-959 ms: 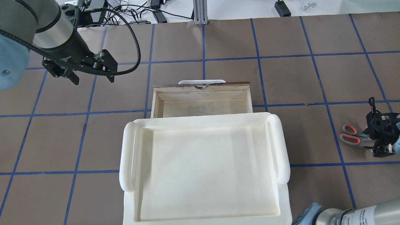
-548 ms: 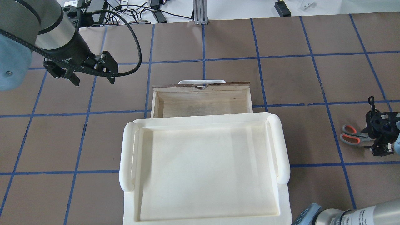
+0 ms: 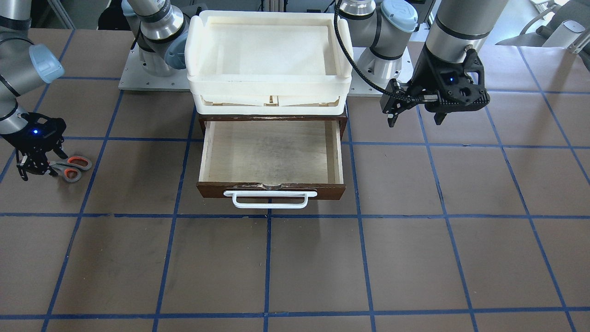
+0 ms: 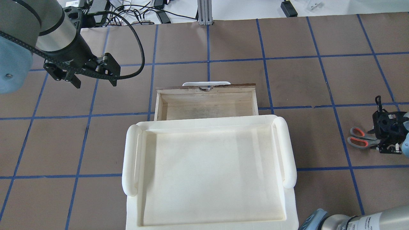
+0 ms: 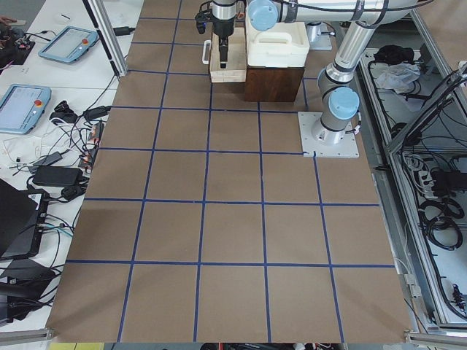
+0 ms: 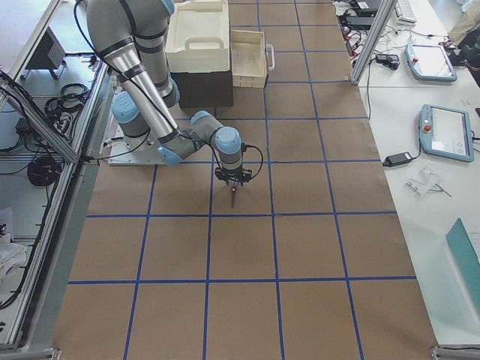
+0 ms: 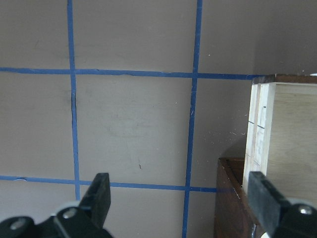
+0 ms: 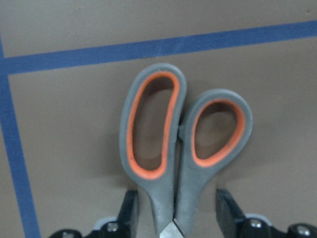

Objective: Put scissors in drawer and close it
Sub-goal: 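Close the right gripper on the scissors handles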

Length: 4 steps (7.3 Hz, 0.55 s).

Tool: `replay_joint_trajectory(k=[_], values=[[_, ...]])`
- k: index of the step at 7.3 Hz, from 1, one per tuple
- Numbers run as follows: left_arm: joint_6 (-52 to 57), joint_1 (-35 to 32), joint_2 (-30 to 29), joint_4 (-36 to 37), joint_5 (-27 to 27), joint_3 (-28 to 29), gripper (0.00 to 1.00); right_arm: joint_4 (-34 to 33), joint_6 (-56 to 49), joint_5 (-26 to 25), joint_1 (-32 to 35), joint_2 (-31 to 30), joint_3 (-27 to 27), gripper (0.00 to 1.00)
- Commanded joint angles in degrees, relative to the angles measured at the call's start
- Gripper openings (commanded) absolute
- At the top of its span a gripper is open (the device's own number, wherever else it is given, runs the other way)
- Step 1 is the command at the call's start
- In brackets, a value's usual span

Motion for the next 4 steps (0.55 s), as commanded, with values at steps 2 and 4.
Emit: replay_joint_trajectory(k=[2,4], values=[[0.0,0.0,0.3,0.0,-0.1,-0.4,1.00,0.0,-0.5,0.0,0.3,-0.1,-0.5,0.30],[0.0,0.0,0.4,-0.1,0.0,-0.4,1.00,0.3,-0.5,-0.1,0.3,0.0,-0.9,0.25]])
